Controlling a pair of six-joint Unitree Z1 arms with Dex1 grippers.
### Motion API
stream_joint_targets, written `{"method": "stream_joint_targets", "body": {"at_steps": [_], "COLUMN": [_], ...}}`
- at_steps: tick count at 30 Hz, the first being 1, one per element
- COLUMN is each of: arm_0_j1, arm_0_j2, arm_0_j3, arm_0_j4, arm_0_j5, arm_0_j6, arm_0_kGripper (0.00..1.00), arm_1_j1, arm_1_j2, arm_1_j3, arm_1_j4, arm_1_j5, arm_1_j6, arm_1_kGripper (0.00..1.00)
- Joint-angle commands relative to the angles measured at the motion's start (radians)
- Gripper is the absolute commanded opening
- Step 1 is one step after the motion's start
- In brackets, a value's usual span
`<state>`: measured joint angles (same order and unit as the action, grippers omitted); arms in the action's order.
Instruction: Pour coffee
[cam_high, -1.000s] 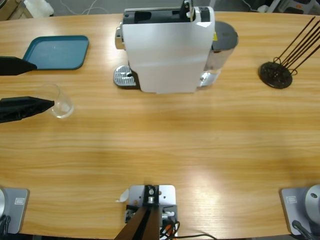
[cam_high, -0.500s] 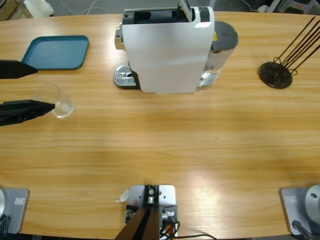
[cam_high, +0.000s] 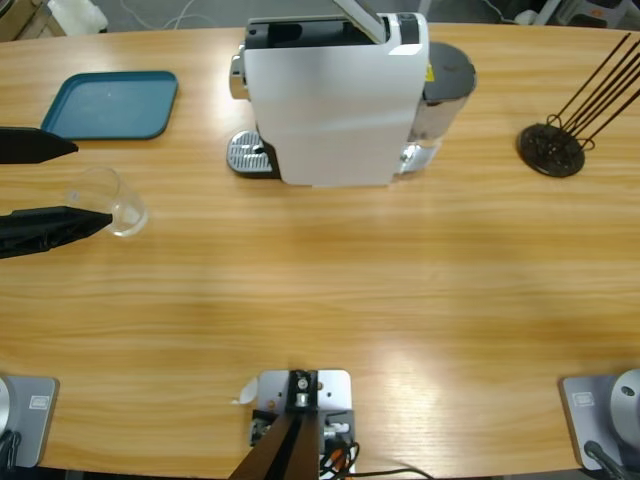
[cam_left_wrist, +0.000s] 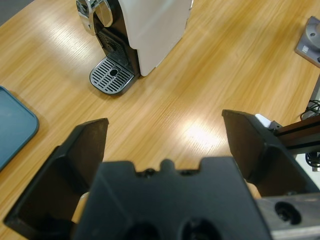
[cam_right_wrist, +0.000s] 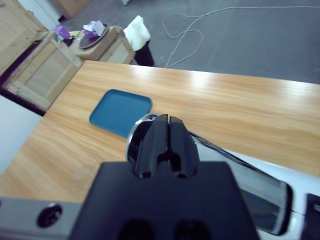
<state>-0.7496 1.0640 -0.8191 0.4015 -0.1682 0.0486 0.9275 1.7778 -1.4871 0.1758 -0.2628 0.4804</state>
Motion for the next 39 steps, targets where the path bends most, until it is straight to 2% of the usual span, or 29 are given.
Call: {"method": "stream_joint_targets", "body": {"at_steps": [1, 15, 21, 39], "arm_0_j1": [0.028, 0.049, 0.062, 0.072], "arm_0_j2": [-0.028, -0.027, -0.027, -0.018], "arm_0_j3": [0.034, 0.038, 0.038, 0.038], "arm_0_j4": [-0.012, -0.012, -0.012, -0.012], "arm_0_j5": [0.027, 0.029, 0.029, 0.029], "arm_0_j6": [-0.013, -0.012, -0.012, -0.012], "arm_0_kGripper": [0.991, 0.991, 0.991, 0.991], "arm_1_j1": [0.042, 0.017, -0.03, -0.032], "arm_1_j2": [0.149, 0.21, 0.241, 0.326], "arm_1_j3": [0.129, 0.22, 0.226, 0.273], "arm_1_j4": [-0.066, -0.126, -0.127, -0.09], "arm_1_j5": [0.071, 0.113, 0.144, 0.213], "arm_1_j6": [0.032, 0.049, 0.055, 0.112], "arm_1_kGripper": [0.0, 0.0, 0.0, 0.0]}}
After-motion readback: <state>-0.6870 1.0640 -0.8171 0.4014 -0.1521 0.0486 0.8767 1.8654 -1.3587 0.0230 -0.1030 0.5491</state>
